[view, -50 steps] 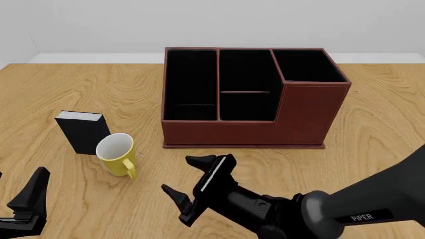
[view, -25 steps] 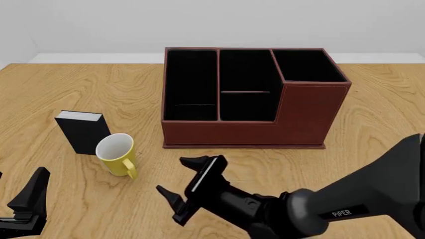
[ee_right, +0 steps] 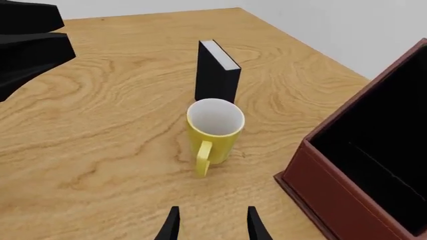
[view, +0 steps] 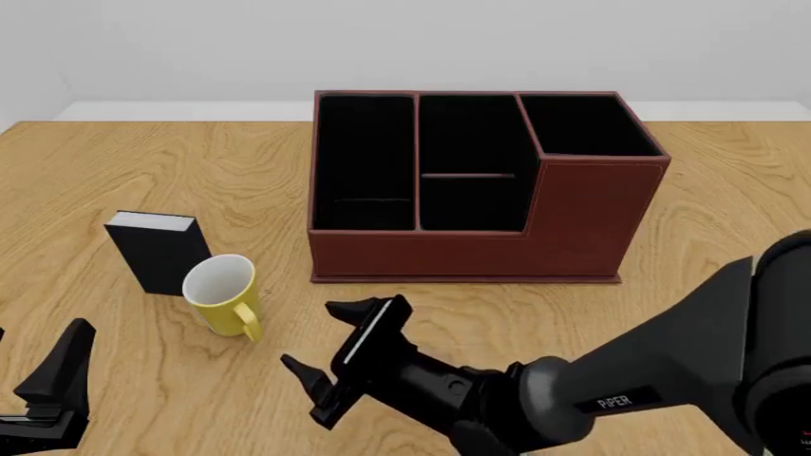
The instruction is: Pick up the yellow and white mug and place it to the right of the caddy.
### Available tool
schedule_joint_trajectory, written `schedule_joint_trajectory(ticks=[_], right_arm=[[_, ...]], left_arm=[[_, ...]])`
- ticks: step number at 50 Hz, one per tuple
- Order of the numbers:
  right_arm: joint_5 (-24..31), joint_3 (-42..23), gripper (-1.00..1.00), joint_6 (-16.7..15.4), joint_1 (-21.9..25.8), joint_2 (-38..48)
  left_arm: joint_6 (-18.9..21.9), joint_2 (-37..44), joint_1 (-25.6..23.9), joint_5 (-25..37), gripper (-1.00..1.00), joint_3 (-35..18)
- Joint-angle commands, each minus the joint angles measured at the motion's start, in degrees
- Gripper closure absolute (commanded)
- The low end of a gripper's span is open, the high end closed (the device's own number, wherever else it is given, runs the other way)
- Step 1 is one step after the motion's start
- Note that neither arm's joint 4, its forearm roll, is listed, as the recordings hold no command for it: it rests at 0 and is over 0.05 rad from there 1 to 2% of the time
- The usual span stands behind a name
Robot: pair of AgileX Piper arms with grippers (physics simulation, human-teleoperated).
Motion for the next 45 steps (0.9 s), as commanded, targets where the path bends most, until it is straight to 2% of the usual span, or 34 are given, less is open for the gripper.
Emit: schedule_joint_trajectory(ticks=[1,45], right_arm=[[1.18,-2.48,-1.00,0.41,0.26,1.41],[4.74,-9.30,-1.00,0.83,0.58,4.33]], left_arm=[[0.00,0.00,0.00,0.00,-1.00,0.00],[0.00,0.00,0.00,0.00,-1.00,0.00]])
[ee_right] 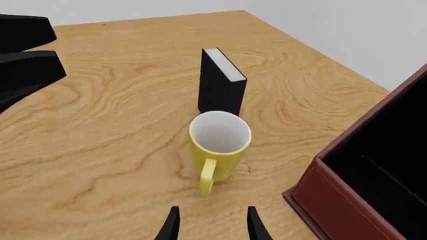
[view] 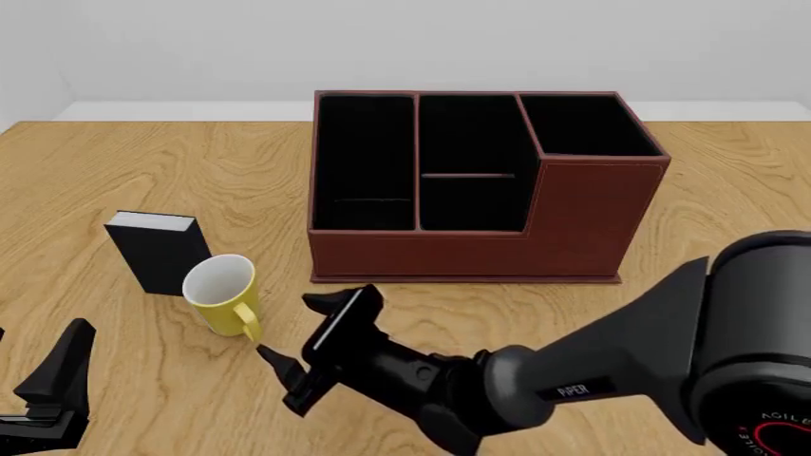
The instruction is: Pick up the yellow and white mug and place it to the right of the caddy.
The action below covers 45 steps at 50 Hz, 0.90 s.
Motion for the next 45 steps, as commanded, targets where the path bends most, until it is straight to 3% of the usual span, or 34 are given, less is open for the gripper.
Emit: schedule_joint_trajectory(ticks=[1,45], right_arm=[[1.02,-1.75,-1.00,0.37,0.01,0.68],[4.97,-11.77,-1.00,0.81,0.29,7.30]], left_arm=[[0.00,0.00,0.00,0.00,-1.00,0.00],[0.00,0.00,0.00,0.00,-1.00,0.00]])
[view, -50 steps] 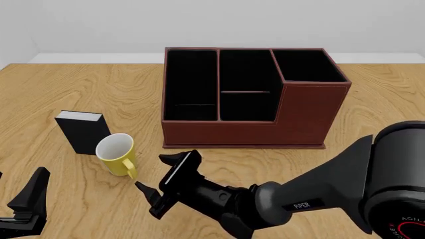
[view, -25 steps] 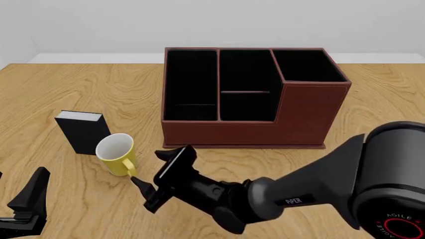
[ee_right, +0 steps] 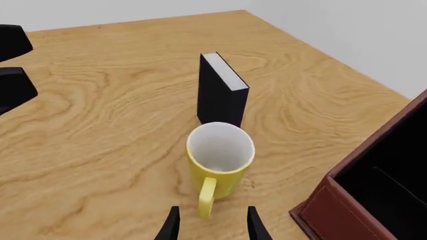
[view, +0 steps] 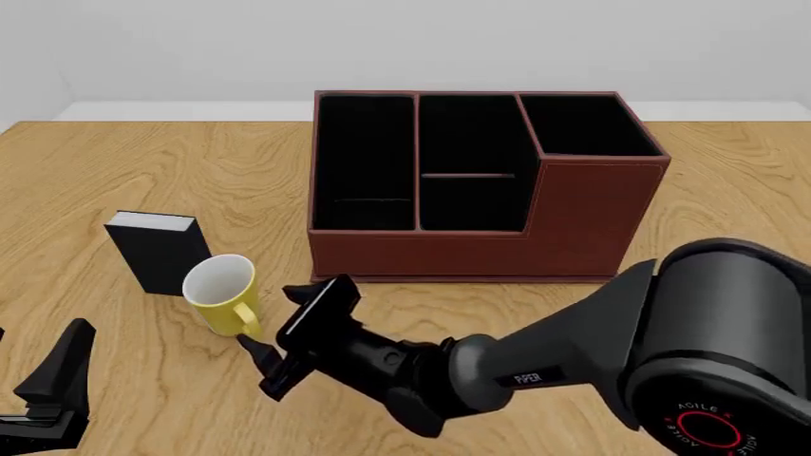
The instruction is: Pick up the yellow and white mug and place it to the right of the caddy.
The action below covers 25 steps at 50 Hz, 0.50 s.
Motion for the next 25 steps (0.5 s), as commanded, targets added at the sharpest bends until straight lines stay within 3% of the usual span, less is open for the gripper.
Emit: schedule_joint_trajectory(ticks=[1,25], right_arm=[[1.24,-3.12,-1.00,0.08,0.27,2.23],[3.05,-6.63,-1.00,0.14,0.10,4.08]], left_arm=[[0.00,0.00,0.00,0.00,-1.00,0.00],[0.00,0.00,0.00,0.00,-1.00,0.00]])
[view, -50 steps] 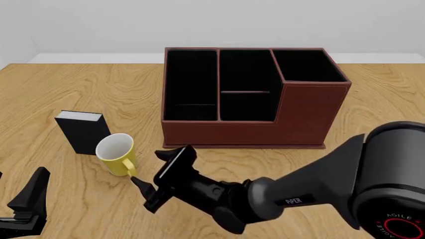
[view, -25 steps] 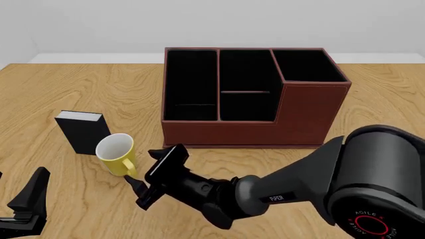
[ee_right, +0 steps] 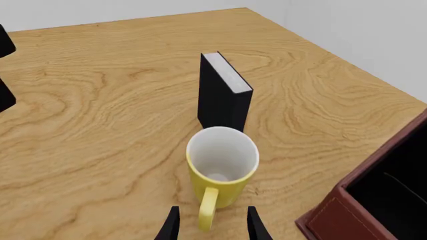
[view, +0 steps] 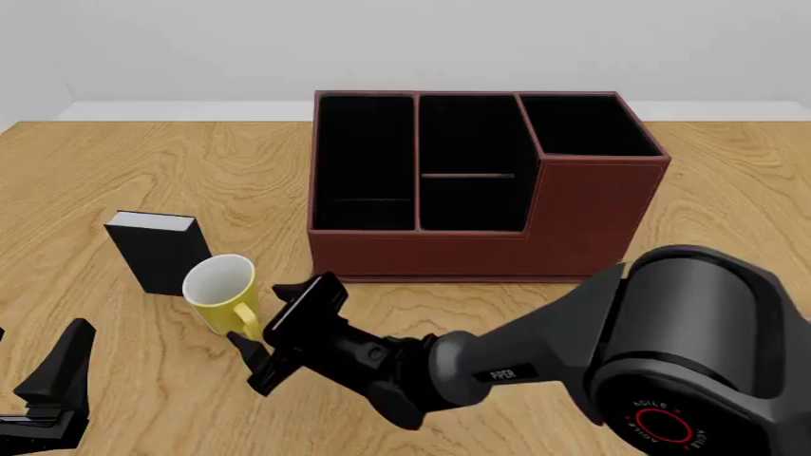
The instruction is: Pick up the yellow and white mug and place it to the right of the caddy.
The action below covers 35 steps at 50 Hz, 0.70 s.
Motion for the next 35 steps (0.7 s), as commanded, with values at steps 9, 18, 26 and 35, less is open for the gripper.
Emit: schedule_joint_trajectory(ticks=[9,18,26,35], right_arm=[[1.78,-2.63,-1.00,0.04,0.40,0.82],[1.99,-4.00,-1.00,0.24,0.57,2.27],[2.00,-4.78,-1.00,0.40,0.62,3.35],[1.95,-5.14,-1.00,0.44,0.46,3.92]], left_arm=[[0.00,0.00,0.00,0.00,-1.00,0.00],[0.00,0.00,0.00,0.00,-1.00,0.00],[0.00,0.00,0.00,0.00,-1.00,0.00],[0.00,0.00,0.00,0.00,-1.00,0.00]])
